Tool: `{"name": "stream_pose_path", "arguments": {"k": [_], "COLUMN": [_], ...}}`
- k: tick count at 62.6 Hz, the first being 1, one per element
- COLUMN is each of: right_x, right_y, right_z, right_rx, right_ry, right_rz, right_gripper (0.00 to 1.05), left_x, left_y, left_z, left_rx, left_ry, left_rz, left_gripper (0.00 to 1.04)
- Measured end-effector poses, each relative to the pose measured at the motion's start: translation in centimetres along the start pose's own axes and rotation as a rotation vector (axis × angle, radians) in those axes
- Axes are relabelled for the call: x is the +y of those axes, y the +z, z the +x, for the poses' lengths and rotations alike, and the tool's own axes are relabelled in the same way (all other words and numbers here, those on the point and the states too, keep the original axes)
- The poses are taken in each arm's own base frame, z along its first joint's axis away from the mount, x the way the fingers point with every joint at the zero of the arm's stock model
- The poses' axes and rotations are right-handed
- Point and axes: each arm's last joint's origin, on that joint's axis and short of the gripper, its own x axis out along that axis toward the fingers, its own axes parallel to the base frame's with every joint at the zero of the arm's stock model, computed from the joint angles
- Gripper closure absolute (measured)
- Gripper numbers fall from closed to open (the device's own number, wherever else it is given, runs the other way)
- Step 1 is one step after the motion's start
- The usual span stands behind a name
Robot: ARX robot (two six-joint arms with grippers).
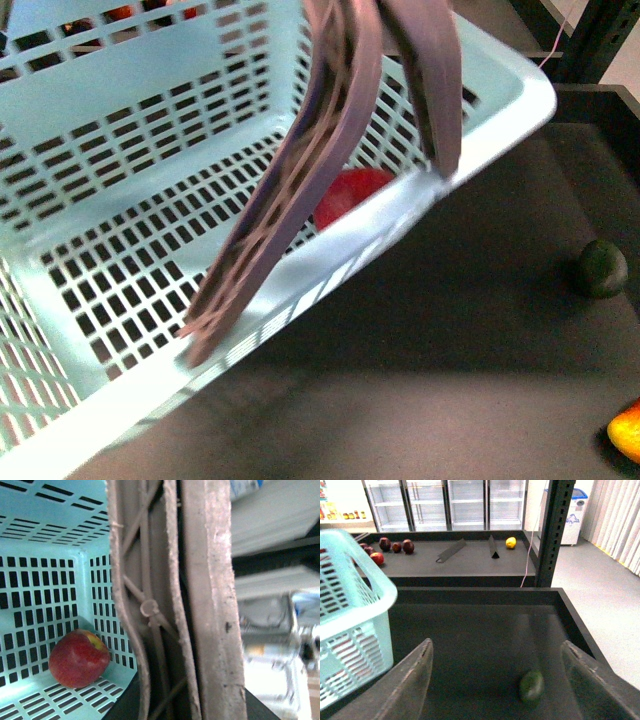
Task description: Pick apple with right arm and hold basket with left
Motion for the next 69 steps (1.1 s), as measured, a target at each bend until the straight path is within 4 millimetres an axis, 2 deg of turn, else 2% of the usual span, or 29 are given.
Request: {"name": "stream_pose_path", "arguments": {"k": [6,8,20,26,40,50,69], "right_x": [0.0,0.0,0.0,0.0,0.0,0.0,0.0], "right_y": [0.0,0.0,0.0,0.0,0.0,0.0,0.0], "right_z": [0.0,0.0,0.0,0.0,0.0,0.0,0.0], "right_rx": [-0.001,-0.001,-0.001,-0.001,-0.001,-0.001,-0.001], "right_ry": [-0.001,-0.003,-0.001,-0.002,-0.002,-0.002,-0.002], "right_rz": [0.0,0.002,0.002,0.002,0.002,0.002,0.002], "right_gripper": [0.09,0.07,0.09,0.09,0.09,0.09,0.09], "left_x": [0.9,1.3,4.2,6.7,9.6,11.1,13.2], "left_y": [1.9,2.5,5.3,6.5,8.8,9.4,8.8], "left_z": [0.9,1.3,4.1,5.9,8.3,9.3,9.9], "left_rx": [-0.11,-0.136,-0.199,-0.207,-0.257,-0.307,-0.305], "left_ry": [0.037,0.046,0.121,0.182,0.24,0.26,0.338], "left_rz": [-0.15,-0.187,-0.312,-0.359,-0.416,-0.438,-0.487], "left_gripper": [0.9,0.9,0.9,0.9,0.9,0.9,0.9]}}
